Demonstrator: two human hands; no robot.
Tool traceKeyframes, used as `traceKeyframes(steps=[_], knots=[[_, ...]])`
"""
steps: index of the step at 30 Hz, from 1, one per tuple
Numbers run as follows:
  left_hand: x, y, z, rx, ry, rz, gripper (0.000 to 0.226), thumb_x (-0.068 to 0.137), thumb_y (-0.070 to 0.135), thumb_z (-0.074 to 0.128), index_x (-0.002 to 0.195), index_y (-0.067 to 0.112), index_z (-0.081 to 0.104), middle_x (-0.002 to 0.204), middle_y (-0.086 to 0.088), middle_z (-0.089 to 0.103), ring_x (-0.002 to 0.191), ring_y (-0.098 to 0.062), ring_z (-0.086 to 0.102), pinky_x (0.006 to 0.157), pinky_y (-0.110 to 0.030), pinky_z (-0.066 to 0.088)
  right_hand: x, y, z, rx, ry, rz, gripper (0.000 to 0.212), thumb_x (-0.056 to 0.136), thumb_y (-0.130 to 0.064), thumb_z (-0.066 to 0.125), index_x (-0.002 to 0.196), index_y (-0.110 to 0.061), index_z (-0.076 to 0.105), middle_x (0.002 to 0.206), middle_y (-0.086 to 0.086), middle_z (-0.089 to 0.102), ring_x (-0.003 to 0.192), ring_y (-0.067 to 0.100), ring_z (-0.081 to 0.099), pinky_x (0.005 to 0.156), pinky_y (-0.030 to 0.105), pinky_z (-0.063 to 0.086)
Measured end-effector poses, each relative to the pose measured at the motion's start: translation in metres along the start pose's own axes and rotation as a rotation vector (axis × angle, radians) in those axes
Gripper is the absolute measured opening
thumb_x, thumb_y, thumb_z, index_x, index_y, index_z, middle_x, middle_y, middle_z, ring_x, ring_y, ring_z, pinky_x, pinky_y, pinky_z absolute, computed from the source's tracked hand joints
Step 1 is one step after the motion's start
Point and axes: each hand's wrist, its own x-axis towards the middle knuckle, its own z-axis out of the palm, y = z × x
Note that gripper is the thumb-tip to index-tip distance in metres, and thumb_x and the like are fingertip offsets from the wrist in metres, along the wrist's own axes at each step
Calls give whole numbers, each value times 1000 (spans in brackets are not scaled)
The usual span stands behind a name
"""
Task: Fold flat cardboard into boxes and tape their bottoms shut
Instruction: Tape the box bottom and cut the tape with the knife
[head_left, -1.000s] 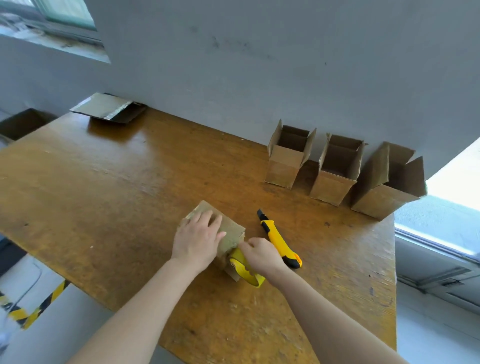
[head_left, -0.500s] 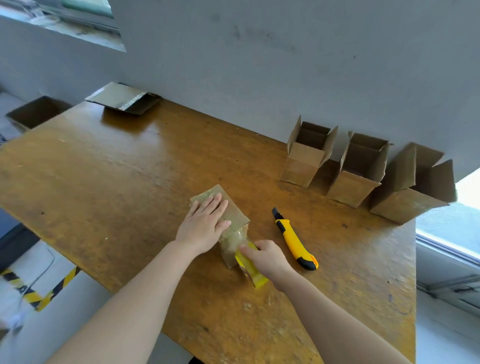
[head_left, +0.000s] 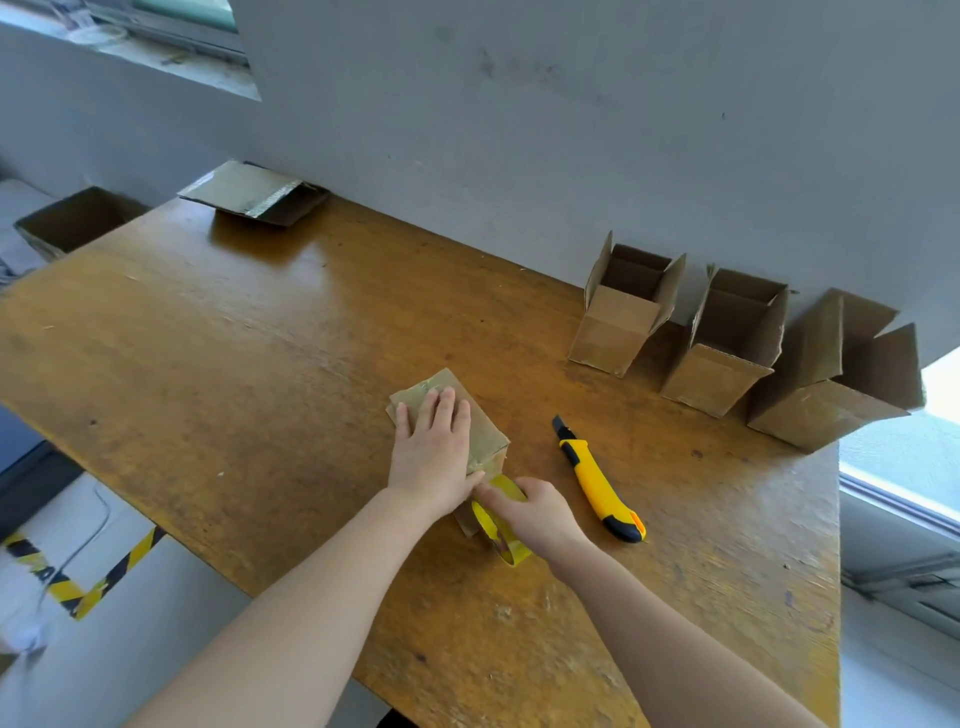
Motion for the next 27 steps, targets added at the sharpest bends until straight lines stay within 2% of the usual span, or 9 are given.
traceKeyframes(steps=[2,5,9,13,17,20,22,24,27], knots=[[-1,3,2,18,15,2,95,84,58,57,152,12,9,160,-10,6,147,-31,1,114,-58,7,-4,2,-4,-1,10,-58,46,81,-60,60,107,-21,65,99,-2,66,88,15,63,74,34,56],[-1,3,3,9,9,5,95,84,57,56,152,12,6,160,-9,4,147,-31,-1,114,-59,4,-9,6,-10,-9,-15,-80,38,85,-53,60,105,-20,65,100,1,66,91,18,62,80,38,55],[-1,-2,3,-44,1,25,94,86,57,56,153,15,4,161,-6,-1,148,-27,-5,115,-55,0,-15,8,-11,61,-96,-70,39,90,-48,57,119,-21,59,112,0,63,95,13,60,69,24,50],[2,-8,-2,-29,-52,85,89,90,54,51,153,19,-1,161,-1,-9,147,-21,-13,117,-54,-3,-16,4,-6,-10,-66,-70,53,91,-55,53,130,-20,54,123,1,60,107,19,57,79,27,47],[-2,-5,-3,5,-14,109,78,93,48,50,153,26,5,162,3,-4,148,-18,-10,117,-52,-4,-17,-1,-3,18,-110,-35,39,90,-55,55,110,-22,60,109,-1,62,95,15,57,71,26,45],[-19,-1,1,54,161,57,69,91,48,55,150,28,26,160,-5,15,147,-24,11,117,-51,3,-20,5,-2,87,-176,-21,27,90,-50,59,105,-27,58,101,-5,61,89,10,55,65,24,42],[-27,-1,2,-94,247,8,65,88,47,60,145,26,36,155,-10,23,144,-28,19,116,-47,14,-20,9,-2,129,-186,-29,30,90,-46,60,113,-27,58,107,-4,61,96,14,56,68,26,43],[-37,1,1,-389,338,-62,57,90,36,61,141,21,43,151,-15,26,140,-31,23,111,-44,26,-20,10,-2,153,-186,-38,34,91,-44,61,119,-25,57,112,-2,61,101,17,57,72,28,43],[-58,17,2,-755,603,-317,32,93,17,56,123,9,50,132,-17,38,118,-25,40,94,-36,40,-20,9,-2,152,-188,-51,33,92,-42,61,120,-25,58,112,-3,62,101,16,56,72,28,42]])
